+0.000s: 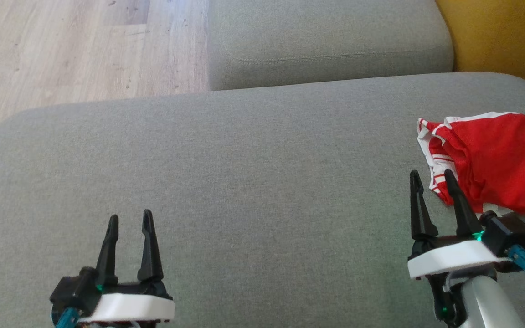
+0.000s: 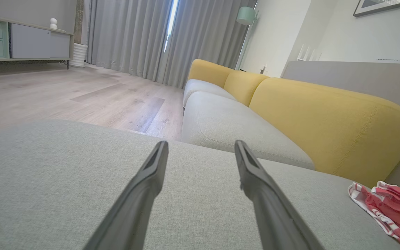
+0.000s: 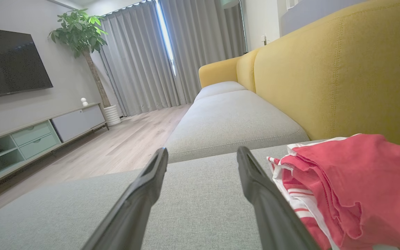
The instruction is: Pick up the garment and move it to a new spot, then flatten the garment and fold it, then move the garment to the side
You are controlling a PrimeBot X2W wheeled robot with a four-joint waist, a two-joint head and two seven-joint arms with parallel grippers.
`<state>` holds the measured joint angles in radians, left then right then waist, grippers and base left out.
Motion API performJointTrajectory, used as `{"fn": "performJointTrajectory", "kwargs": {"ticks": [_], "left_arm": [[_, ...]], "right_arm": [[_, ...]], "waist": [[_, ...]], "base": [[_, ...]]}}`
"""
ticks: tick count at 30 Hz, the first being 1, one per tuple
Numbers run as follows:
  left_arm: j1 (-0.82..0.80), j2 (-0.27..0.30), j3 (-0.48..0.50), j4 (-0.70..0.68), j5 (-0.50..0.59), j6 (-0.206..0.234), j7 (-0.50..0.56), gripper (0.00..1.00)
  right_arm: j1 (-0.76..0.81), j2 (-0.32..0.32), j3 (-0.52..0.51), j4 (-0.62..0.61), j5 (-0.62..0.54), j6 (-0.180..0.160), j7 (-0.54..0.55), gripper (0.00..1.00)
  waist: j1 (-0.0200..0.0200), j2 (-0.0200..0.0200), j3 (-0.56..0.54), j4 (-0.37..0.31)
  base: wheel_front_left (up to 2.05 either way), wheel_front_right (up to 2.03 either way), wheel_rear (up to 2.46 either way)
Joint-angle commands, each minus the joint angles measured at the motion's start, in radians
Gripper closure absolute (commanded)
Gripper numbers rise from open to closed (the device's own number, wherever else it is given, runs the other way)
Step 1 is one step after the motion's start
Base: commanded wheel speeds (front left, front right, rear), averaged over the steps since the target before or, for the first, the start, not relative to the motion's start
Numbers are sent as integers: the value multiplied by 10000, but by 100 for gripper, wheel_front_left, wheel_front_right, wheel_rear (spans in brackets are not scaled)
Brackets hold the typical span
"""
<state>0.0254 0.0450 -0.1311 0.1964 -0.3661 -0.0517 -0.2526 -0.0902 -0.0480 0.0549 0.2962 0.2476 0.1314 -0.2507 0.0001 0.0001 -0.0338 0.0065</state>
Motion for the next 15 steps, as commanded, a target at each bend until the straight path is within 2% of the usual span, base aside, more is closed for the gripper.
{"fn": "performJointTrajectory", "kwargs": {"ticks": [1,2,3,4,7,15], "left_arm": [[-396,52,337,-242,-61,2,-92,0],[-405,52,344,-248,-66,-3,-92,0],[-414,52,371,-265,-12,41,-92,100],[1,-6,15,54,-32,0,7,100],[178,-17,-5,598,-30,0,49,100],[118,-13,146,657,-789,-48,271,100]], "right_arm": [[-278,-22,272,-264,12,-7,-110,0],[-279,-22,286,-256,22,-7,-110,0],[-274,-22,312,-225,61,-7,-110,100],[4,2,43,87,24,0,0,100],[264,11,48,611,18,0,14,100],[284,5,-51,607,857,0,230,100]], "waist": [[-1,-1,-3,-11],[-1,-1,-2,-14],[-1,-1,-1,-16],[0,-1,0,-15],[0,-1,0,-16],[0,-1,23,-19]], "base": [[0,0,0],[0,0,0],[0,0,0],[0,0,0],[0,0,0],[0,0,0]]}}
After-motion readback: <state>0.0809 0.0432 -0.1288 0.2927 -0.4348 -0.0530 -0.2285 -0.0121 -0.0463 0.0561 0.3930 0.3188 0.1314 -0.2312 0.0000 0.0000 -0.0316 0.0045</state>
